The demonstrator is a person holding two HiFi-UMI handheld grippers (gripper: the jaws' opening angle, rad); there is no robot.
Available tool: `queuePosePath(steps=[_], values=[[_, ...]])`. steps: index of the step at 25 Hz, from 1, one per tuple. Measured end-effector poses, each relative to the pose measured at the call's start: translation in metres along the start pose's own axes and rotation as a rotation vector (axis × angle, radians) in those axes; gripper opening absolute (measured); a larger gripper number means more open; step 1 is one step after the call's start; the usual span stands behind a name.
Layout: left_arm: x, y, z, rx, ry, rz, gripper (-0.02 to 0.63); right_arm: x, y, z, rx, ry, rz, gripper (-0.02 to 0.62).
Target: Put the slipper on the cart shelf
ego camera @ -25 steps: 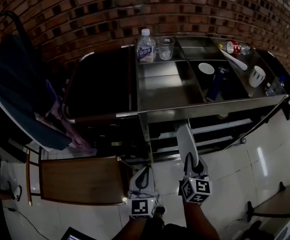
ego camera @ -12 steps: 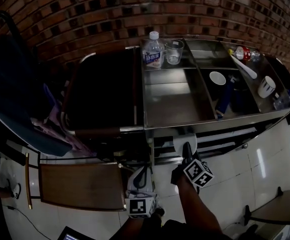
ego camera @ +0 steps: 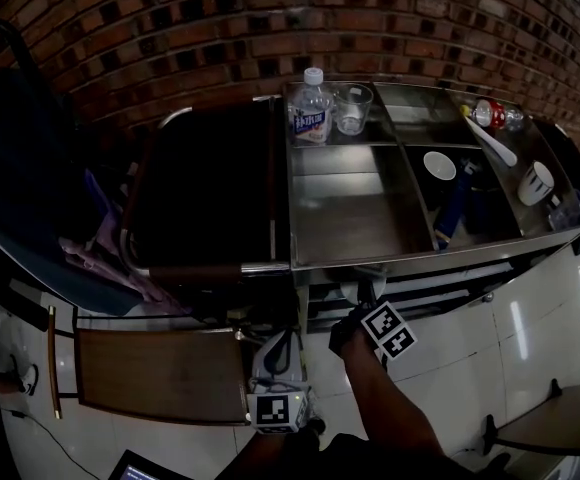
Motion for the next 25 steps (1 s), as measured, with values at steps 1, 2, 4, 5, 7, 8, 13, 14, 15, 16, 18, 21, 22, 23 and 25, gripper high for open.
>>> queuePosePath(steps=[1,2,4,5,7,8,13,14,15,16,18,21,22,23,25], values=[[0.000,0.000,-0.001,0.000,0.001,-0.002,0.015,-0.001,0.000,-0.003,0.000,0.003,-0.013,0.058],[0.001,-0.001,-0.002,-0.003,0.003,-0.003,0.015,-0.002,0.000,-0.006,0.000,0.008,-0.022,0.058],[0.002,-0.001,-0.003,-0.007,0.002,-0.002,0.015,-0.005,0.000,-0.011,0.007,0.023,-0.032,0.060],[0.002,0.001,-0.003,-0.006,0.001,0.000,0.015,-0.006,0.001,-0.014,0.014,0.029,-0.034,0.061],[0.002,0.000,-0.004,-0.005,-0.002,0.006,0.015,-0.009,0.003,-0.018,0.033,0.037,-0.035,0.064],[0.002,-0.002,-0.005,-0.007,-0.001,0.007,0.015,-0.009,0.004,-0.019,0.039,0.043,-0.028,0.064],[0.000,-0.006,-0.008,-0.015,0.000,0.011,0.015,-0.013,0.001,-0.021,0.059,0.100,0.078,0.146],[0.000,-0.005,-0.008,-0.017,0.000,0.011,0.015,-0.014,0.000,-0.021,0.060,0.113,0.110,0.149],[0.000,-0.005,-0.009,-0.019,0.001,0.011,0.015,-0.013,-0.001,-0.020,0.059,0.128,0.150,0.162],[0.000,-0.005,-0.009,-0.020,0.002,0.013,0.015,-0.012,-0.003,-0.020,0.055,0.145,0.200,0.188],[-0.002,-0.006,-0.010,-0.014,0.007,0.016,0.015,-0.007,-0.007,-0.019,0.047,0.177,0.322,0.259],[-0.004,-0.007,-0.011,-0.010,0.016,0.015,0.015,-0.001,-0.012,-0.012,0.021,0.220,0.496,0.292],[-0.004,-0.007,-0.012,-0.011,0.017,0.015,0.015,0.000,-0.013,-0.011,0.013,0.222,0.546,0.298],[-0.004,-0.007,-0.012,-0.013,0.018,0.014,0.015,0.001,-0.013,-0.010,0.011,0.219,0.595,0.309],[-0.003,-0.007,-0.013,-0.015,0.022,0.015,0.015,0.004,-0.011,-0.009,0.014,0.202,0.699,0.341]])
Point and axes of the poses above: the fingertips, and each gripper's own axes: z backward along the fingers, x to its left, y out of its underside, the point moved 5 cm from there along z, backward along the fingers, and after that the axes turned 8 degrees about x, right-handed, at the moved point
